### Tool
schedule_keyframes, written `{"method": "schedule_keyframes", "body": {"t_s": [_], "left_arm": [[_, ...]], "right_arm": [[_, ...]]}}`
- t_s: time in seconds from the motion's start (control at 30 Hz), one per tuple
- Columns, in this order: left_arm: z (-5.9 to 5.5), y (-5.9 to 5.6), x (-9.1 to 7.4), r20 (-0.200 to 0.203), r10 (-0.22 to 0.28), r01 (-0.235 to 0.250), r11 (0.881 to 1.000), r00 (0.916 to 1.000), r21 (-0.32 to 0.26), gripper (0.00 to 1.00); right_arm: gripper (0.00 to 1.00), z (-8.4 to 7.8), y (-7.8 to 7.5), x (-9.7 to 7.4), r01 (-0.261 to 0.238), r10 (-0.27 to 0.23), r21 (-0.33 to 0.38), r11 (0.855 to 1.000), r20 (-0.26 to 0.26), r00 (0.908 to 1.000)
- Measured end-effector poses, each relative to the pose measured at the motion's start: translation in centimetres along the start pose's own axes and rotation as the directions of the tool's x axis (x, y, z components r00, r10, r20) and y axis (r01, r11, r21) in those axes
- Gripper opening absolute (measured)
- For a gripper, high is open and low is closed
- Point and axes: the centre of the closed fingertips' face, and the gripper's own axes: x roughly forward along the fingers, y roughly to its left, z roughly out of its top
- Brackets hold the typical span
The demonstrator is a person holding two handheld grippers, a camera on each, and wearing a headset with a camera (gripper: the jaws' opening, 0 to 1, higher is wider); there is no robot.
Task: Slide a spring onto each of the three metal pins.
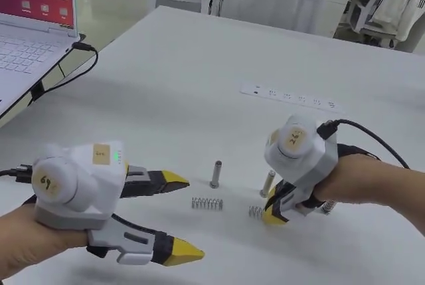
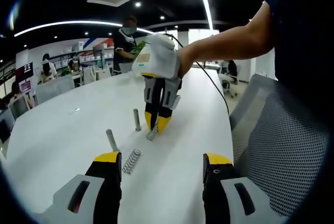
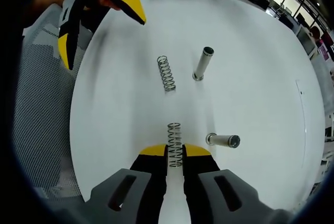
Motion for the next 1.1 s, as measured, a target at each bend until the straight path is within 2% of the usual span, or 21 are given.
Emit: {"method": "schedule_keyframes", "body": {"t_s": [0.23, 0.67, 0.83, 1.1], "left_arm": [[0.7, 0.2, 0.1, 0.004, -0.01, 0.009, 1.0, 0.9999, 0.014, 0.56], [2.2, -0.3, 0.7, 0.009, -0.037, 0.036, 0.998, 0.9993, 0.043, 0.53], [2.7, -0.5, 0.9, 0.008, -0.049, 0.048, 0.997, 0.9988, 0.056, 0.51], [2.6, 0.0, 1.9, -0.002, -0.076, 0.076, 0.995, 0.9971, 0.067, 0.46]], "right_arm": [[0.08, 0.5, 0.6, -1.1, 0.005, -0.005, -0.013, 1.0, 0.005, 1.0], [0.08, 3.3, 2.9, -3.8, -0.003, 0.006, -0.067, 0.998, 0.046, 0.9989], [0.08, 3.9, 3.4, -4.2, -0.003, 0.007, -0.08, 0.997, 0.054, 0.9985], [0.08, 4.5, 4.3, -4.5, -0.013, 0.019, -0.089, 0.996, 0.068, 0.9975]]}}
